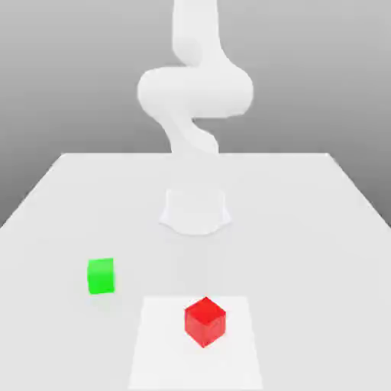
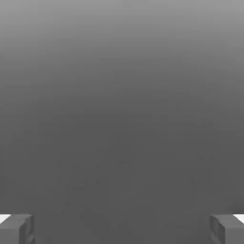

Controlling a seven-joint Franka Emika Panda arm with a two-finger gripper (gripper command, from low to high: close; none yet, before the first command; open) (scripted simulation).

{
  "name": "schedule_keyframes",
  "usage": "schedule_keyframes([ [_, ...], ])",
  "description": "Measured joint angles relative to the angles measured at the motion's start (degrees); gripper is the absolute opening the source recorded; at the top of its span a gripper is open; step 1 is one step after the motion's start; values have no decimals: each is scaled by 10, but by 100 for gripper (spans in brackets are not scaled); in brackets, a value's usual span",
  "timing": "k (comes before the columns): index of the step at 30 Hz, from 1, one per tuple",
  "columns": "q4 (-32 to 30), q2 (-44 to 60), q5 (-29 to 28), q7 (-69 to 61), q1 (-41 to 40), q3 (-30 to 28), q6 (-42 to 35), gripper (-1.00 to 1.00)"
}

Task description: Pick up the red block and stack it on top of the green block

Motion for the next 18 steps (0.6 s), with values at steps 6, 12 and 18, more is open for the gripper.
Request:
schedule_keyframes([
  [6, -72, 131, 9, 136, -39, 45, 77, 0],
  [12, -141, 256, 6, 273, -69, 84, 149, 0],
  [18, -210, 381, -9, 419, -83, 103, 222, 0],
])
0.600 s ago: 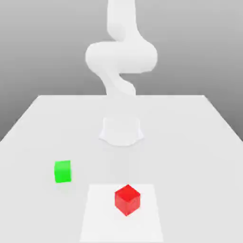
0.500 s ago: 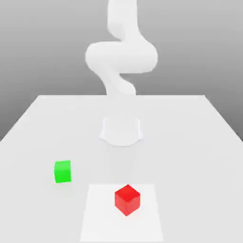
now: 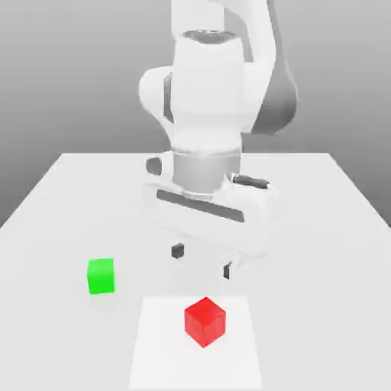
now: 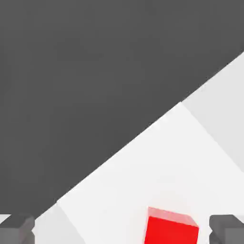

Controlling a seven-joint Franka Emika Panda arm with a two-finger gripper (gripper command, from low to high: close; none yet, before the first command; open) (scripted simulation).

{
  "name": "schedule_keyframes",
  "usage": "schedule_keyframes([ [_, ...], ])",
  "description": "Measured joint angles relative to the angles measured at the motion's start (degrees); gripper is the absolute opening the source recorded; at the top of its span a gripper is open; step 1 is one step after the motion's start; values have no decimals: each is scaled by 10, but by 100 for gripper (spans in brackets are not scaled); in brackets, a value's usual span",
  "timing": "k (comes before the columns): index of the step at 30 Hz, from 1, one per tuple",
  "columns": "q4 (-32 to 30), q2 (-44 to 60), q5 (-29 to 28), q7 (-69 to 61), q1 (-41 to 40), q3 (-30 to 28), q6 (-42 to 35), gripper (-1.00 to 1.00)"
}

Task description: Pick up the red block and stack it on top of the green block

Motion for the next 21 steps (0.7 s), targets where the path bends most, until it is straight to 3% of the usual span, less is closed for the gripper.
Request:
schedule_keyframes([
  [7, -7, 146, -70, 97, 29, -43, 111, 0],
  [8, -4, 167, -80, 104, 39, -56, 128, -100],
  [15, -4, 172, -83, 107, 42, -59, 134, -100],
  [21, -20, 62, -14, 56, 30, -30, 42, -100],
])
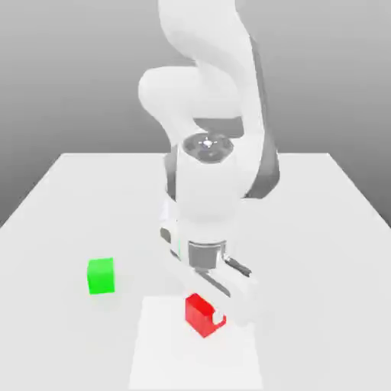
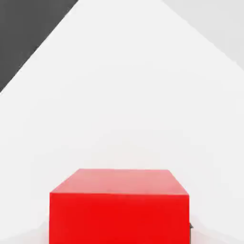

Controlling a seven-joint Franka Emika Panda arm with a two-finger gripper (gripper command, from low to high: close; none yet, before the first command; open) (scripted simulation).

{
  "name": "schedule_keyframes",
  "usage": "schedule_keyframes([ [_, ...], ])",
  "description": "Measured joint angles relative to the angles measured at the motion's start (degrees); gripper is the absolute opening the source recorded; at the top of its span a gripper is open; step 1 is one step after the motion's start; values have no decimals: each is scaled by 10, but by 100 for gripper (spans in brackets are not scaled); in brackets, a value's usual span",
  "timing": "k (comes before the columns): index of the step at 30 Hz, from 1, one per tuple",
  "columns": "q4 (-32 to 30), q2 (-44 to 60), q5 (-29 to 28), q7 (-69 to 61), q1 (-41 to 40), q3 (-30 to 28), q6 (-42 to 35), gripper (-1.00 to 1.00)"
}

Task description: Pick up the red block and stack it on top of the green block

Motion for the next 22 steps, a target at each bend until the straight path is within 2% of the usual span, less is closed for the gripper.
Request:
schedule_keyframes([
  [5, -56, -98, -15, -51, -104, -68, -42, -100],
  [10, -122, -196, -41, -106, -206, -162, -74, -100],
  [13, -132, -173, -39, -122, -221, -184, -40, -100],
  [18, -130, -74, -8, -145, -209, -192, 56, -100],
  [19, -130, -54, 4, -153, -204, -191, 76, 100],
  [22, -130, -54, 4, -153, -204, -191, 76, 100],
])
